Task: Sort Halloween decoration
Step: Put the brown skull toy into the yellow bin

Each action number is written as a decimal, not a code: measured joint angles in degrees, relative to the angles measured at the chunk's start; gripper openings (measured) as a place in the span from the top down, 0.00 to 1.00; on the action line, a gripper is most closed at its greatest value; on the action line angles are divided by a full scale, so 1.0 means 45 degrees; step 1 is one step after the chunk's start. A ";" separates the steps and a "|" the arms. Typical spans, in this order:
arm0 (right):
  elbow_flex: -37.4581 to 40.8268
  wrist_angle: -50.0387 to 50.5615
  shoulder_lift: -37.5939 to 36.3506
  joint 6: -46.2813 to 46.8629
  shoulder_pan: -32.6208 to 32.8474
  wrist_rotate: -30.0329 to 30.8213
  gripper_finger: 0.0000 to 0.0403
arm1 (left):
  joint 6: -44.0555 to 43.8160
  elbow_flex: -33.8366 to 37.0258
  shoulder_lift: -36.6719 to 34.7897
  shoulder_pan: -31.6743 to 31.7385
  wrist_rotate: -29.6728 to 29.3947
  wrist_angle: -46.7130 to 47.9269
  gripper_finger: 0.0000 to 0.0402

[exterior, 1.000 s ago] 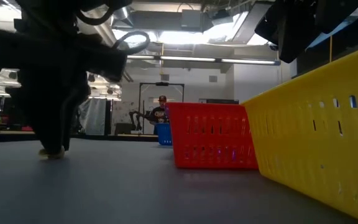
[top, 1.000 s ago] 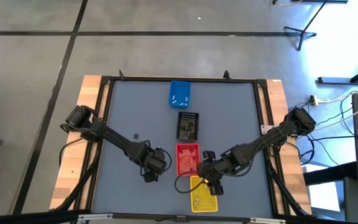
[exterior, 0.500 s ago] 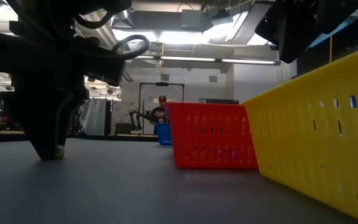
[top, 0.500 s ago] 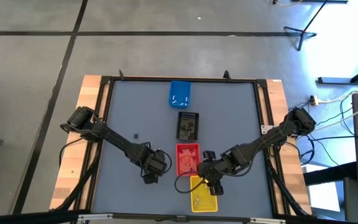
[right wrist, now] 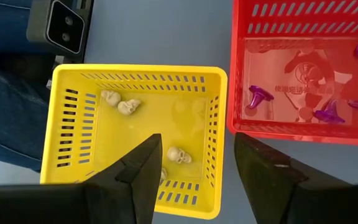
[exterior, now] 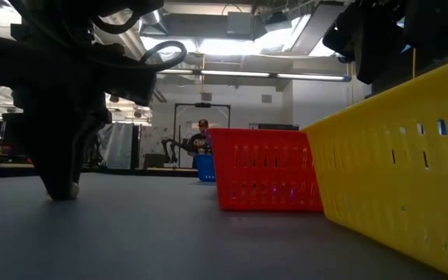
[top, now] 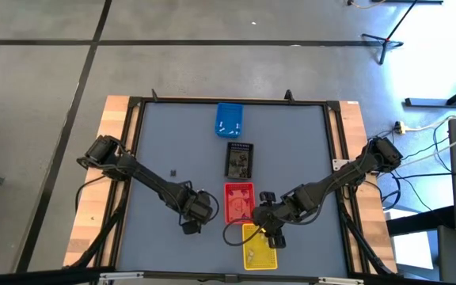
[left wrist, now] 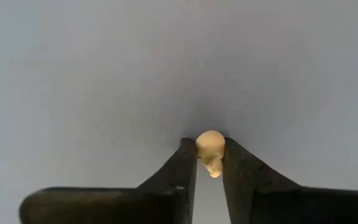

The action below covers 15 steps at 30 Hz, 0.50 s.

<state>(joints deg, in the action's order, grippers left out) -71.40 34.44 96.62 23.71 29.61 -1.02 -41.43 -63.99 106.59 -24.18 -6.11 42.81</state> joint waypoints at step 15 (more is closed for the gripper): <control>0.0002 0.0041 -0.0013 -0.0002 0.0000 -0.0005 0.51 | 0.0000 0.0073 -0.1459 0.0014 -0.0045 -0.1582 0.91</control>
<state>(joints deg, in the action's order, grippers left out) -71.40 34.62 96.56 23.70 29.61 -1.04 -41.43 -63.66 100.02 -24.12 -6.31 35.69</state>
